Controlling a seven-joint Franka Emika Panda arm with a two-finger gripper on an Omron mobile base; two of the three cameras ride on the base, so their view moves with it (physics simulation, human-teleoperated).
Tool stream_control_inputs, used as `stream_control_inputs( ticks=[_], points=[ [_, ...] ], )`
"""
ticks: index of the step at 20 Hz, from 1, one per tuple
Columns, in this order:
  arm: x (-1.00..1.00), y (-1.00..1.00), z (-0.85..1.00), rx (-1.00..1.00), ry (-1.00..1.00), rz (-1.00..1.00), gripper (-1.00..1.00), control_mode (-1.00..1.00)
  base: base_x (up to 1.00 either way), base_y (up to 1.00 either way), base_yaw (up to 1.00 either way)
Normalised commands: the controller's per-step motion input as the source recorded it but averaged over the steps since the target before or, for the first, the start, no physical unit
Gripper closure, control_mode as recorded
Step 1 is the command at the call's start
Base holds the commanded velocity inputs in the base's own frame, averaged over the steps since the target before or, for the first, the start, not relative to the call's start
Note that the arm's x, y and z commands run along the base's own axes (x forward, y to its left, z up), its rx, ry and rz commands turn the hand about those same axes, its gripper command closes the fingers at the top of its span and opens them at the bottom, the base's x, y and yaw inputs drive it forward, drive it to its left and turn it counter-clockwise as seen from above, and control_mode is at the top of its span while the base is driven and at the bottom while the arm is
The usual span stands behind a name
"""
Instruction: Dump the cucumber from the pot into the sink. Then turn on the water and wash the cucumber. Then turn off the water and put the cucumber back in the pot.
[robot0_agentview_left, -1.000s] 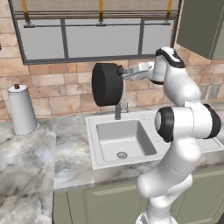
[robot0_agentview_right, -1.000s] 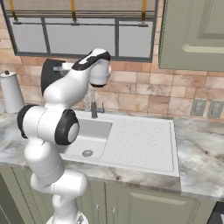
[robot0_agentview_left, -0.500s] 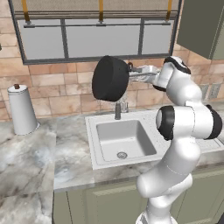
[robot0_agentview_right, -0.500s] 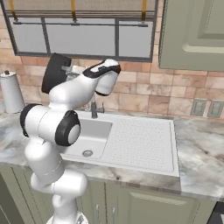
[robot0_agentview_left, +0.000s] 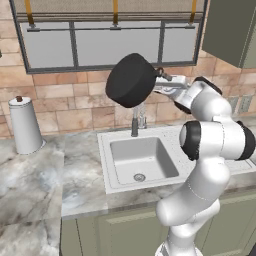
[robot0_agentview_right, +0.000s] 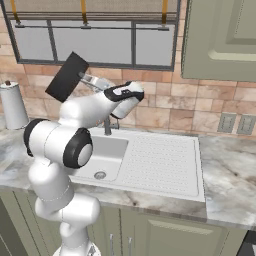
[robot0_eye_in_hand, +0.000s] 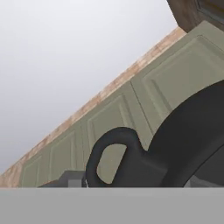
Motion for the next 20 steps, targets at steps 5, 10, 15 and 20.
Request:
stream_control_inputs(
  ticks=[5,10,15,20],
  points=[
    [-0.01,-0.28,0.13,0.20,0.05,0.00,1.00,-1.00,0.00,0.00,0.00],
    [0.00,-0.18,0.01,0.15,0.08,0.00,1.00,-1.00,0.00,0.00,0.00],
    [0.07,-0.06,0.00,0.14,0.11,0.00,1.00,-1.00,0.00,0.00,0.00],
    [0.65,0.00,0.05,0.11,0.10,0.00,1.00,-1.00,0.00,0.00,0.00]
  ],
)
